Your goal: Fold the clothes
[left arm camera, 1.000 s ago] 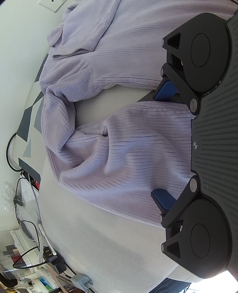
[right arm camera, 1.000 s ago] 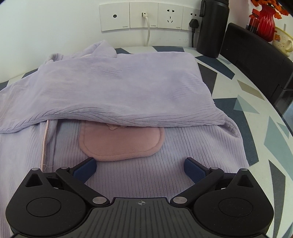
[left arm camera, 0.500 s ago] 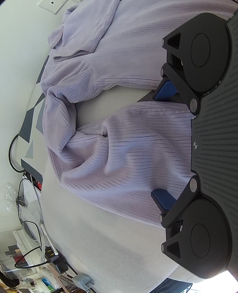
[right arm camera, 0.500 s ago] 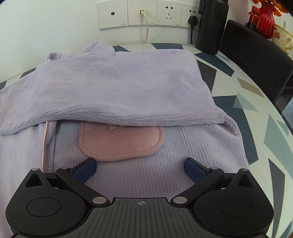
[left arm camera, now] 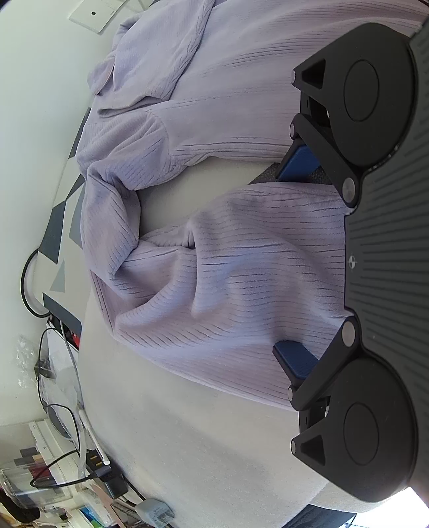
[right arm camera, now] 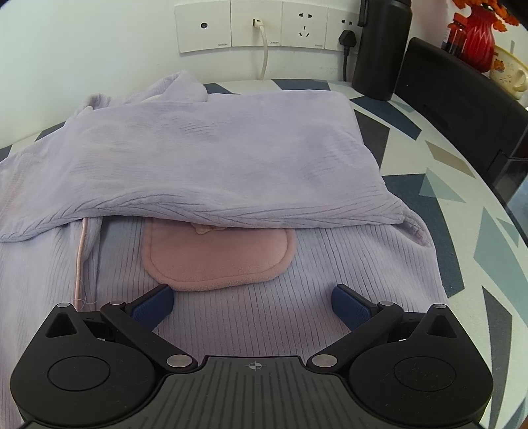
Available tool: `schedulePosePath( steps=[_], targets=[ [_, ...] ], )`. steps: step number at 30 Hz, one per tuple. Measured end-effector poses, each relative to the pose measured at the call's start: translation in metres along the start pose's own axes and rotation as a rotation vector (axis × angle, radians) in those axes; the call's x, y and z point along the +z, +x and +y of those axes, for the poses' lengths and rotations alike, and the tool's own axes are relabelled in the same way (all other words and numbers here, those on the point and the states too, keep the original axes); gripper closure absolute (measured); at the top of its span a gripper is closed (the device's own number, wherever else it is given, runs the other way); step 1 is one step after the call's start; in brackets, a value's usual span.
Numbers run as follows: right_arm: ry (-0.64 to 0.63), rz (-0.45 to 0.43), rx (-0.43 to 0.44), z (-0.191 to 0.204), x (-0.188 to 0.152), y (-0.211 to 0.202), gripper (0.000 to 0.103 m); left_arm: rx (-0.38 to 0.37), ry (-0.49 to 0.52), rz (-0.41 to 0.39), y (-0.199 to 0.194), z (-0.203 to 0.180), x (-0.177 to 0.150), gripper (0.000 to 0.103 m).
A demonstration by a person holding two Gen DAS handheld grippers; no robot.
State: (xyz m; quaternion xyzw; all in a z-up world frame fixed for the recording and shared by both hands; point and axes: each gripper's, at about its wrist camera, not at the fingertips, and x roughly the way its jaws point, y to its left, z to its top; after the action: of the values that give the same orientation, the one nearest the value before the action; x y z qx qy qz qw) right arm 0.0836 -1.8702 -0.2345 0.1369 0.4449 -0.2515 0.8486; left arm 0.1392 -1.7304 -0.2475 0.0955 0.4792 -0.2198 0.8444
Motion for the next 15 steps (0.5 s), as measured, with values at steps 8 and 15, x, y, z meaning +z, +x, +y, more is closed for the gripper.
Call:
schedulePosePath(
  steps=[8, 15],
  targets=[
    [-0.015, 0.024, 0.013, -0.001, 0.004, 0.002, 0.001, 0.012, -0.040, -0.049, -0.017, 0.021, 0.012, 0.071],
    [-0.019, 0.036, 0.016, -0.001, 0.006, 0.002, 0.001, 0.059, -0.266, -0.242, -0.062, 0.064, 0.034, 0.091]
  ],
)
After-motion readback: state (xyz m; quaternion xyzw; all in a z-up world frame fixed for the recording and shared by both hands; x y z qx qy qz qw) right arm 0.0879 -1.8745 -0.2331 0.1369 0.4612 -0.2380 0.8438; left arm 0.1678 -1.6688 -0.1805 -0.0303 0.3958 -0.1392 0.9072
